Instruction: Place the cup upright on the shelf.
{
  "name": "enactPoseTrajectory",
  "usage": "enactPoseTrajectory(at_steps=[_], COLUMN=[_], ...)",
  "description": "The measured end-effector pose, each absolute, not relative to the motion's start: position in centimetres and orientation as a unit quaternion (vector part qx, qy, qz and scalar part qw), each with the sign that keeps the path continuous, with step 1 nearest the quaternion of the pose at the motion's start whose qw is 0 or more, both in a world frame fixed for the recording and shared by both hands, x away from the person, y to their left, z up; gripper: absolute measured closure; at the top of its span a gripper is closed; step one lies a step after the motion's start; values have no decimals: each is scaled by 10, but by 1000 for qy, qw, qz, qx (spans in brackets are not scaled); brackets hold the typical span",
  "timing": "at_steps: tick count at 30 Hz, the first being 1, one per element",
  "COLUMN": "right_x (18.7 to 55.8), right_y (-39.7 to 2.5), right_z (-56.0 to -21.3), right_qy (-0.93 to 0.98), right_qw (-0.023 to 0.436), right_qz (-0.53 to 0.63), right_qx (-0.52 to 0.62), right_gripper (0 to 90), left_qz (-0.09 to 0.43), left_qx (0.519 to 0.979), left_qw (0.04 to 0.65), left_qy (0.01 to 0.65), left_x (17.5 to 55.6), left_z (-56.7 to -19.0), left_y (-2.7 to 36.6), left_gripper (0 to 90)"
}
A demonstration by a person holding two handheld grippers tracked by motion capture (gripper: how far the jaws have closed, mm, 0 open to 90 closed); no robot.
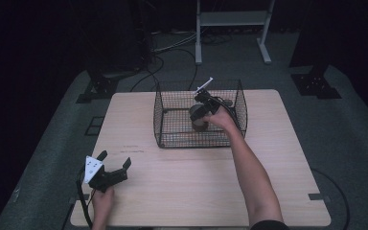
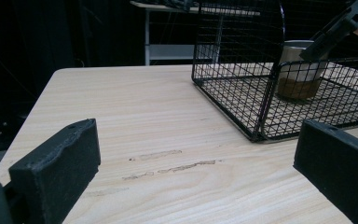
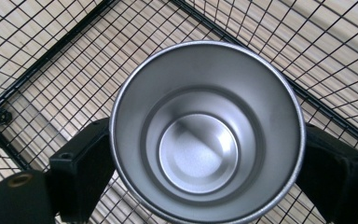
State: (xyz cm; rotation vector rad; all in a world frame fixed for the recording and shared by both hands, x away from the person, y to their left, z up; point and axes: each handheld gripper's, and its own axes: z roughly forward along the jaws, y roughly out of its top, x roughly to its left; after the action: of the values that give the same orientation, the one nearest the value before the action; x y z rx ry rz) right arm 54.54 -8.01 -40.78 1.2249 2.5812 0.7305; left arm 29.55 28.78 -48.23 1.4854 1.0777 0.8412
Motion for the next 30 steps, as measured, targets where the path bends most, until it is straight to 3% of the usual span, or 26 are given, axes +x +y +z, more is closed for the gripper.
enactPoseTrajectory(at_steps=[17, 30], right_x=[542, 513], right_y=[-86, -109], right_z=[-401, -365], right_qy=[855, 817], right_qw=[100, 101], right_qz=[274, 361], right_qx=[428, 438], right_gripper=[28, 20], left_qz=[353, 353], left_qx=[622, 625], left_qw=[533, 531], left_qy=[452, 450], left_x=[295, 295], left_z=[-482, -482], left_y=[287, 286], left_gripper=[0, 0])
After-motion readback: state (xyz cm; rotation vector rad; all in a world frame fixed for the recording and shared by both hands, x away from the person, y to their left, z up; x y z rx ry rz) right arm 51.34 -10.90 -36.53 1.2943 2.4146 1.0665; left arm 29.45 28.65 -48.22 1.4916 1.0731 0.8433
